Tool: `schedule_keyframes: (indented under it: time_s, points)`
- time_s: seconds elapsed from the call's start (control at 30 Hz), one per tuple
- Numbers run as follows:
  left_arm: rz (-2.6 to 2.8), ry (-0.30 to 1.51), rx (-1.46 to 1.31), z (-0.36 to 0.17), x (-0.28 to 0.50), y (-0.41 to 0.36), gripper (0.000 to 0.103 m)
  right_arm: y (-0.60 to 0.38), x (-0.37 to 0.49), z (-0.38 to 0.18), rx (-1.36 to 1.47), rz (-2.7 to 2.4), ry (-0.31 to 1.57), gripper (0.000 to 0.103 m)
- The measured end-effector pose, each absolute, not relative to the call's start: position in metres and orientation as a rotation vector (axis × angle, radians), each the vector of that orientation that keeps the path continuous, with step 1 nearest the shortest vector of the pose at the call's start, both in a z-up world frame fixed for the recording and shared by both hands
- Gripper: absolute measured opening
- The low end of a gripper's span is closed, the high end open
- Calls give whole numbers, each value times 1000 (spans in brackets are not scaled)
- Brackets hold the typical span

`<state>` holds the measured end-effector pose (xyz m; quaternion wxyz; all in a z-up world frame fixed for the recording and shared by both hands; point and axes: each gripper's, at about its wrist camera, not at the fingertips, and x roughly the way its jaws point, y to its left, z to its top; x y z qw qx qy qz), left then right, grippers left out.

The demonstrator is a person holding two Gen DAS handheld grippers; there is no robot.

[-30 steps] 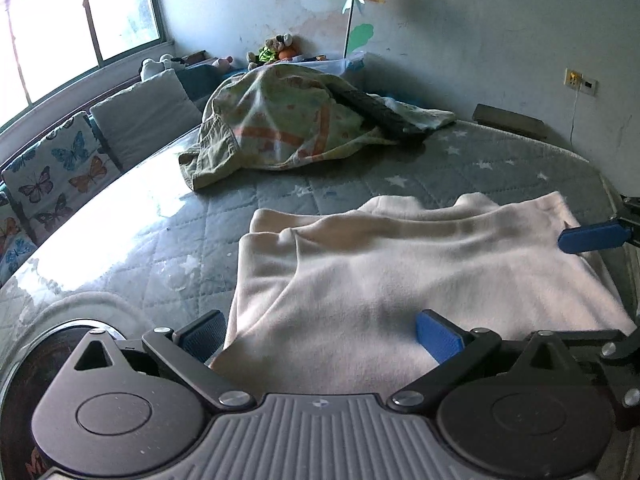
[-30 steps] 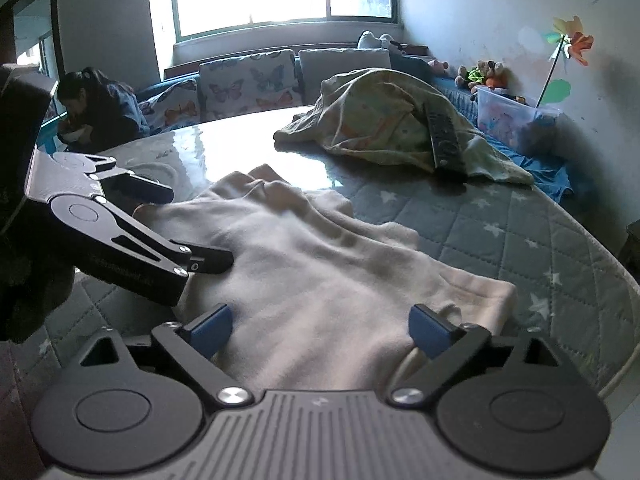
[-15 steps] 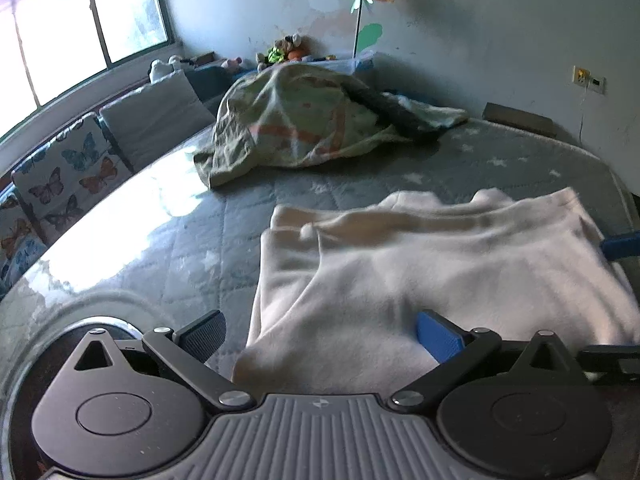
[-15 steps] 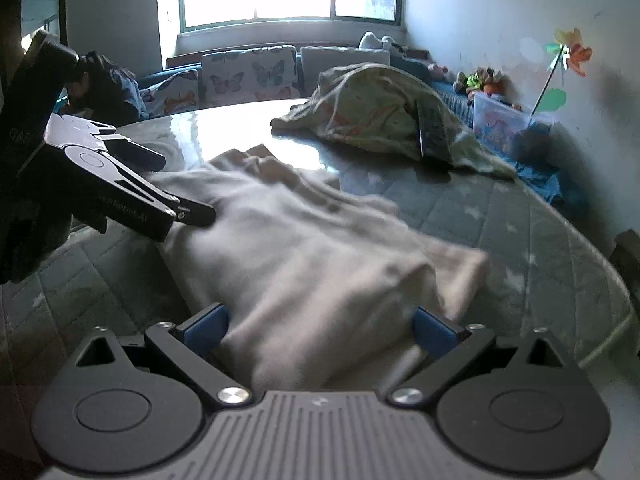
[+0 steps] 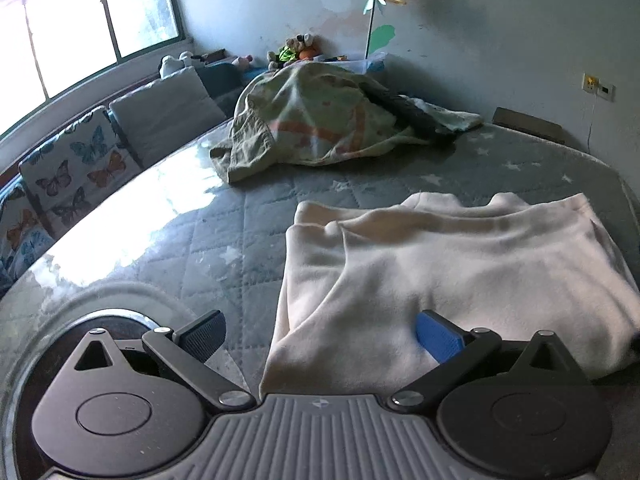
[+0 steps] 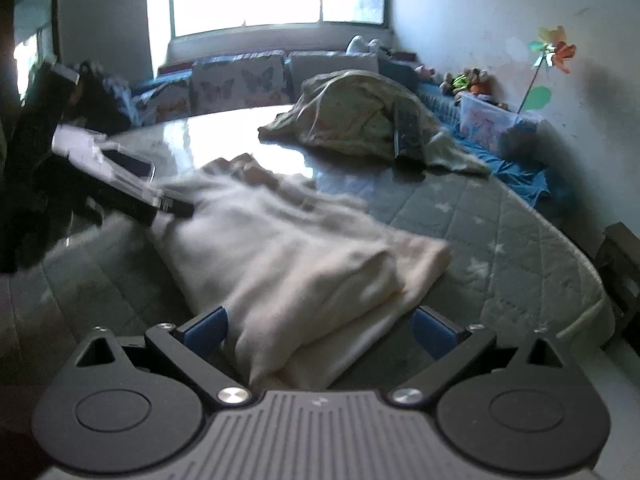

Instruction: Fold clothes

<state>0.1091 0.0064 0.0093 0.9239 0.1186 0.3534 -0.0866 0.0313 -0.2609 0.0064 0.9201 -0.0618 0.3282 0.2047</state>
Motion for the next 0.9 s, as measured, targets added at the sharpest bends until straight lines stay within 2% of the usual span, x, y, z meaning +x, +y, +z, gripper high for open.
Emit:
schedule_keyframes:
  time_s: [0.33, 0.43, 0.6, 0.67, 0.77, 0.9]
  points:
    - [-168, 708, 247, 14, 112, 9, 102, -270, 44, -4, -90, 373, 708, 98]
    - [-162, 719, 241, 13, 118, 13, 99, -273, 48, -3, -52, 373, 717, 92]
    - [-162, 743, 210, 10, 125, 21, 85, -277, 55, -1, 10, 372, 733, 78]
    - [-162, 732, 209, 13, 126, 22, 84, -279, 58, 0, 35, 371, 739, 77]
    - [-162, 725, 201, 16, 131, 22, 83, -281, 62, 0, 64, 366, 746, 69]
    - [-154, 746, 186, 15, 139, 26, 84, -281, 69, -2, 98, 326, 759, 66]
